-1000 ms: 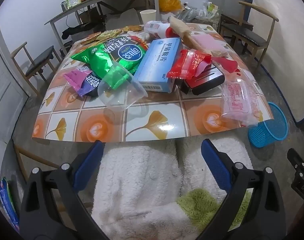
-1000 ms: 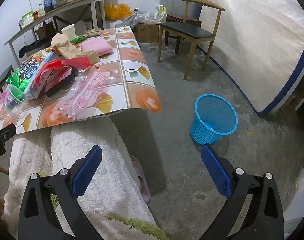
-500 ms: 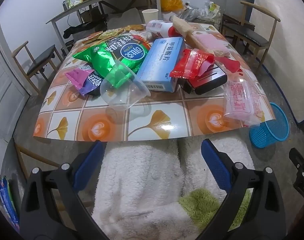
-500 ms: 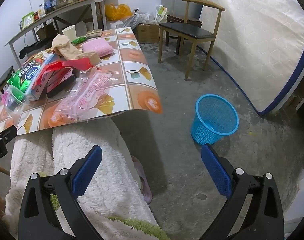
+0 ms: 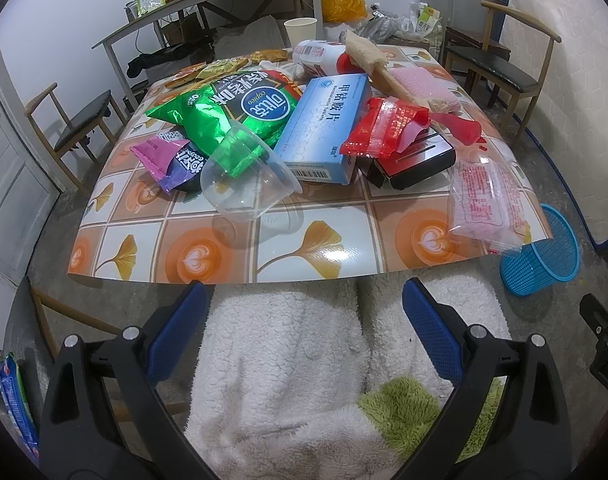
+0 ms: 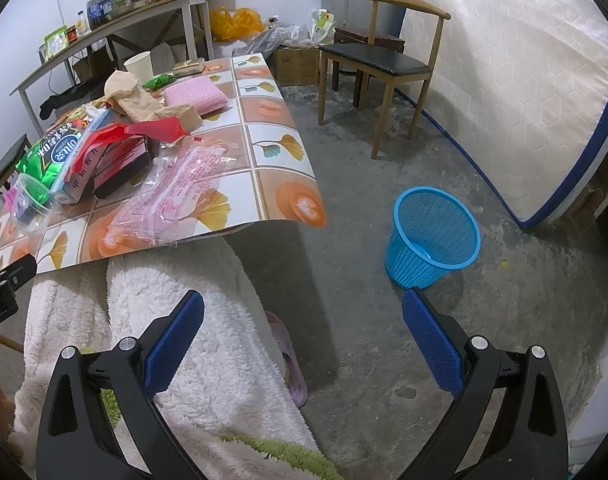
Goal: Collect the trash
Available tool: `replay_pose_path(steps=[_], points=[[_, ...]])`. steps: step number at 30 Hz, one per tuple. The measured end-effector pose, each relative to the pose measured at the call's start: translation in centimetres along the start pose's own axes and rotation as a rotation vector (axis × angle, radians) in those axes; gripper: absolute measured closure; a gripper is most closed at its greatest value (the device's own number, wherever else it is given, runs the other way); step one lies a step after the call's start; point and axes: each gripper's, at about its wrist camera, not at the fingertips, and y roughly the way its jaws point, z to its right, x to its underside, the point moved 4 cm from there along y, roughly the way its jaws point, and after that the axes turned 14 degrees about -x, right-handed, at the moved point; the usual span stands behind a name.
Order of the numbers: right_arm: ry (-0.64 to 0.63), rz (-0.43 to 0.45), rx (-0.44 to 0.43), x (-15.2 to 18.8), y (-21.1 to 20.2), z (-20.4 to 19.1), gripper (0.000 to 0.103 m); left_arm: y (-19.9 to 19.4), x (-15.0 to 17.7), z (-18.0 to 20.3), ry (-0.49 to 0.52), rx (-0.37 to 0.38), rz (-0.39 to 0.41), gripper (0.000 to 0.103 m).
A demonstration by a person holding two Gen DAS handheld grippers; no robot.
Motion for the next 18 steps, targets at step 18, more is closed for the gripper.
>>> replay_pose_path(steps=[18], points=[[0.001, 0.0, -0.003, -0.11, 0.08, -0.07, 0.007, -0.04, -0.02, 0.07, 0.001, -0.002, -0.001, 0.009]])
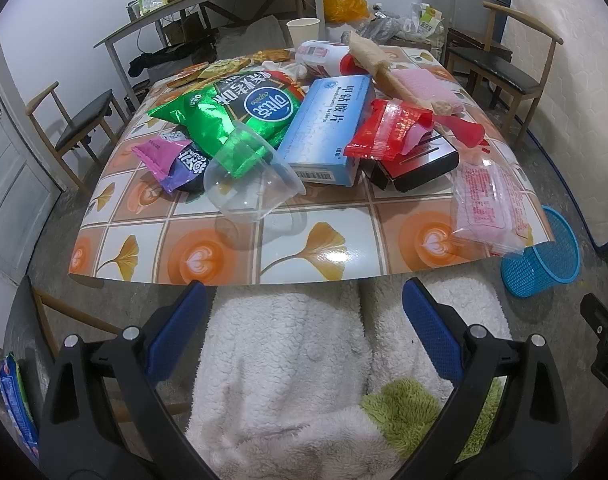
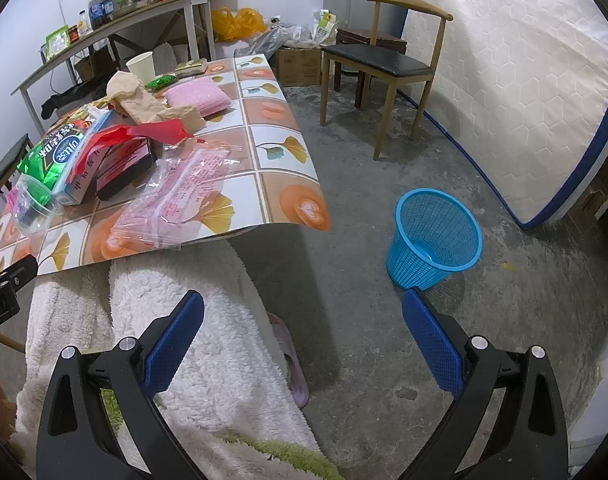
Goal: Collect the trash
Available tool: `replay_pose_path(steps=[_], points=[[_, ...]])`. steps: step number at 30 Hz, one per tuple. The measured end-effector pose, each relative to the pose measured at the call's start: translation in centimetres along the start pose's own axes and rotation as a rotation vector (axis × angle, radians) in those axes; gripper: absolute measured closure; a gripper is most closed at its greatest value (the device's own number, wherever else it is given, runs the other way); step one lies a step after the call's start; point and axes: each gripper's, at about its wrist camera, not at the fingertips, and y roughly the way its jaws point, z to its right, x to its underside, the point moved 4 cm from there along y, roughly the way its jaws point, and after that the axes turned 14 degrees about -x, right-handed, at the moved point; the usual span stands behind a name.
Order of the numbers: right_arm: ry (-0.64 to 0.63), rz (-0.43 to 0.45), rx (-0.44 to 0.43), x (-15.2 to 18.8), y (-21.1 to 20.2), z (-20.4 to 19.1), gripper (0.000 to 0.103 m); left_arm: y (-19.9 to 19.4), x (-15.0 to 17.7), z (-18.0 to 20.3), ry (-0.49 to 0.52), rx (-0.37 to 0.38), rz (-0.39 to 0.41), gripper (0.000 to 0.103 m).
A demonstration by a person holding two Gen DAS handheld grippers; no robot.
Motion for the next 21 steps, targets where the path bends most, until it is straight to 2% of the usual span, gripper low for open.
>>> replay_pose_path(steps=[21], points=[[0.0, -0.001, -0.002, 0.02, -0.01, 0.02, 0.007, 0.15, -0.03, -0.24, 0.0, 0.0, -0.002, 0.009]])
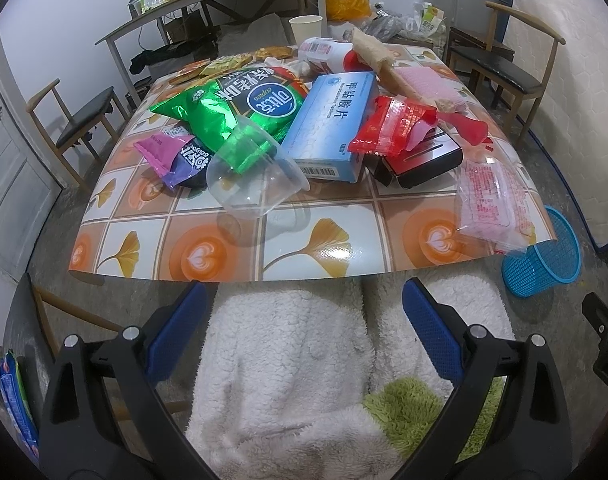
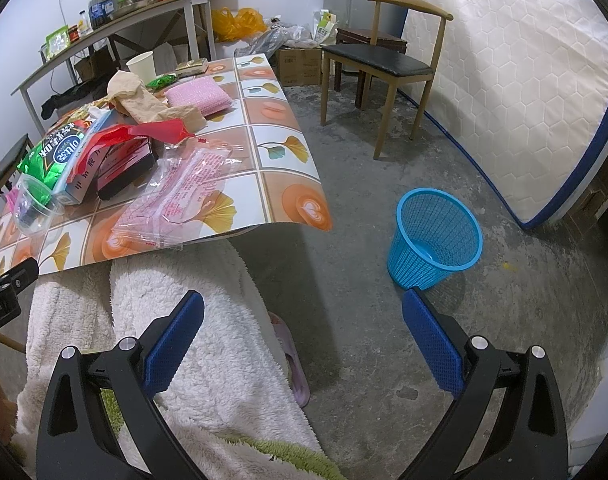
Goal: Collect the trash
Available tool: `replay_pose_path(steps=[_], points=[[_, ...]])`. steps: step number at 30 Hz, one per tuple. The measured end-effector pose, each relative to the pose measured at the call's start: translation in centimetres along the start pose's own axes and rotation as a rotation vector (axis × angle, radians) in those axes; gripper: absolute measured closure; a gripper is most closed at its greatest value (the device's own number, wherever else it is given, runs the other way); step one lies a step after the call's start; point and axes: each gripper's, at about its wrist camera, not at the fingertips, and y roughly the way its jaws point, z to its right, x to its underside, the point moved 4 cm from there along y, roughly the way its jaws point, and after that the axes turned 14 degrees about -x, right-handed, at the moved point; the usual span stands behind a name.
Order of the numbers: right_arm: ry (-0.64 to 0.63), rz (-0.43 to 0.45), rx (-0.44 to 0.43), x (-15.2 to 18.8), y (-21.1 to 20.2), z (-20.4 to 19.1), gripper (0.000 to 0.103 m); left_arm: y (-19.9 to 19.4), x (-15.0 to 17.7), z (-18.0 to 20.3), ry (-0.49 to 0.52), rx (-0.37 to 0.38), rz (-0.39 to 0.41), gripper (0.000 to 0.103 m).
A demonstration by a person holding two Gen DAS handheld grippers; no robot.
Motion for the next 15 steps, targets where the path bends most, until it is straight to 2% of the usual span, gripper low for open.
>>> replay_pose_path(steps=[15], points=[[0.001, -0.002, -0.002, -0.02, 0.17, -0.11, 0.007, 0.02, 0.07, -0.14, 0.001, 0.0, -0.002, 0.009]])
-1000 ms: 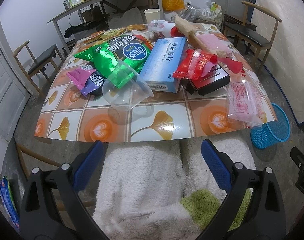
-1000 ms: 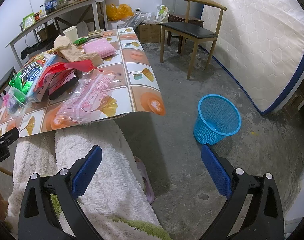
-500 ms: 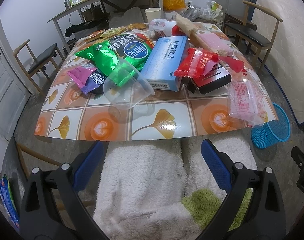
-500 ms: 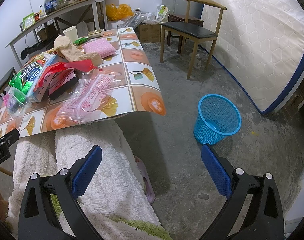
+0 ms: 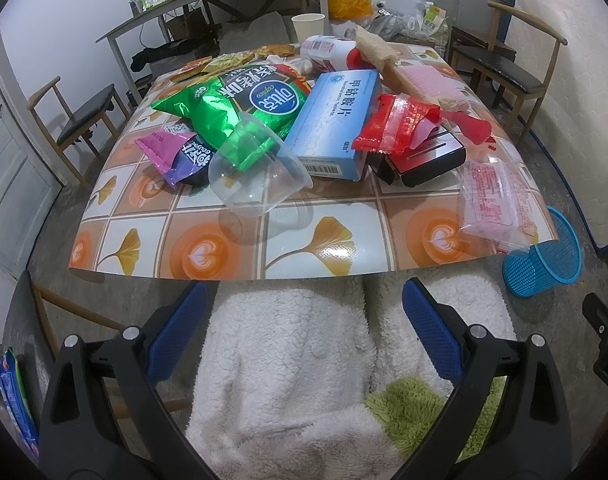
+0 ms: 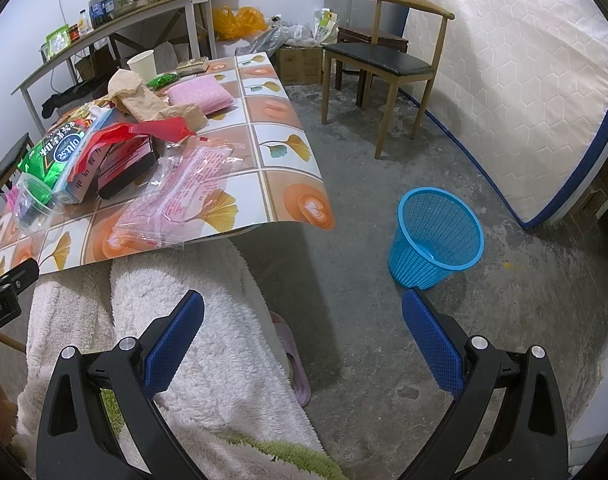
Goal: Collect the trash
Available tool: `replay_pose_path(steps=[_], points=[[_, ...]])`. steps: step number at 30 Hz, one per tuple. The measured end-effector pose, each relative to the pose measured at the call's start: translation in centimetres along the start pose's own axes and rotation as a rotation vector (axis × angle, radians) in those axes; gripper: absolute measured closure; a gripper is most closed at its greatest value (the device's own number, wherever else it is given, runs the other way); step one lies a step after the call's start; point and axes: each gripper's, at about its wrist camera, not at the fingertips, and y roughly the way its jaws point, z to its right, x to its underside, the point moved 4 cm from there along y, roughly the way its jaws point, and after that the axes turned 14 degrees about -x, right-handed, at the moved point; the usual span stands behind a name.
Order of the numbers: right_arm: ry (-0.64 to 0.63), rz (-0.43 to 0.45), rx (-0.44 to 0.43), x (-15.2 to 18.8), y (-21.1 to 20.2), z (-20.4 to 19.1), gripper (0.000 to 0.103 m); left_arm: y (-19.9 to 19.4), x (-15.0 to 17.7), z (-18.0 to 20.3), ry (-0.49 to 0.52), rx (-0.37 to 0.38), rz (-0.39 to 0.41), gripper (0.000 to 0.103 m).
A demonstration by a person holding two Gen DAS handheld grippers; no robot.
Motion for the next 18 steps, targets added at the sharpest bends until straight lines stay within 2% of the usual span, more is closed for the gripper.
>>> replay_pose_path(steps=[18], points=[[0.002, 0.0, -0.009, 0.14, 0.2, -0.38, 0.007, -0.05, 0.21, -0.32, 0.0, 0.0, -0.002, 0.009]])
